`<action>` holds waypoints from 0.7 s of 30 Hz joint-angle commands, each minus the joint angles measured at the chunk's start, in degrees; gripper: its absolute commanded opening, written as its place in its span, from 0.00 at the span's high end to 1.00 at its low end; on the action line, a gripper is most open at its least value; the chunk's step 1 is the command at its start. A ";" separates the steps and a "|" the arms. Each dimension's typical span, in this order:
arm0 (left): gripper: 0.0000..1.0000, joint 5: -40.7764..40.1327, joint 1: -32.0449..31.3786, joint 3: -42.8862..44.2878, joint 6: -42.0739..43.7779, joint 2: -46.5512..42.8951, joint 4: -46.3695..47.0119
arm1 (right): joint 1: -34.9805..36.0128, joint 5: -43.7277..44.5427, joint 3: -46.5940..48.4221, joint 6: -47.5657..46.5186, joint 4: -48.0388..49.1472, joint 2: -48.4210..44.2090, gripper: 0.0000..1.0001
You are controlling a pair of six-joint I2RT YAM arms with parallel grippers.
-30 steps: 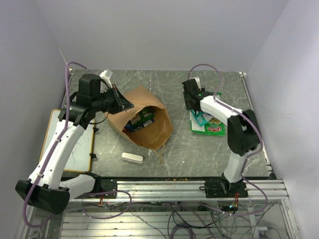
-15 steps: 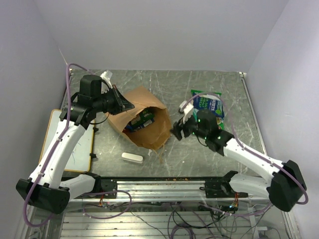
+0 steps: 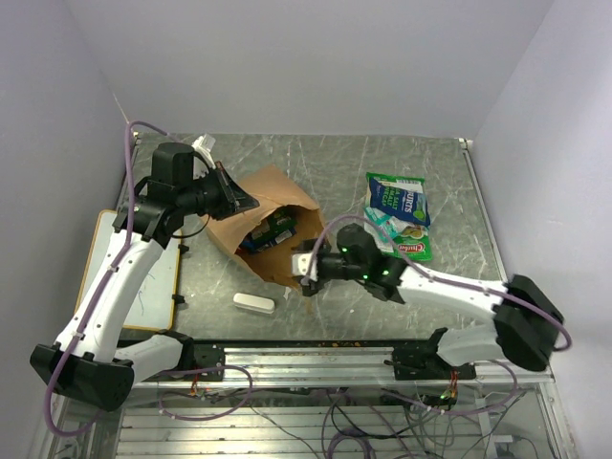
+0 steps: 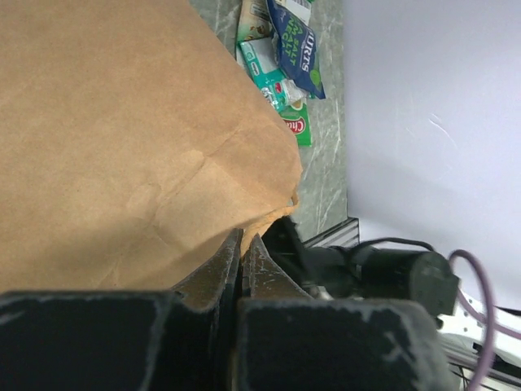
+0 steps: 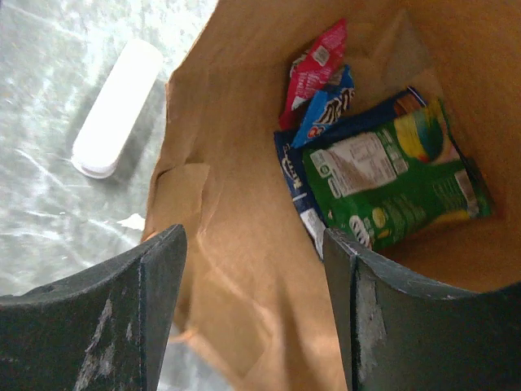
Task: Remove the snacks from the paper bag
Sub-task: Take out the snack from the paper bag.
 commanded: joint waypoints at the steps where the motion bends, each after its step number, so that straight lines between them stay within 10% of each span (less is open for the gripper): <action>1: 0.93 3.28 0.27 2.01 1.07 -0.70 1.17 | 1.78 2.34 6.27 -13.63 3.95 9.11 0.33; 21: 0.93 7.37 0.27 9.20 15.58 2.98 -6.64 | -2.56 13.63 29.12 -28.06 10.03 44.17 0.36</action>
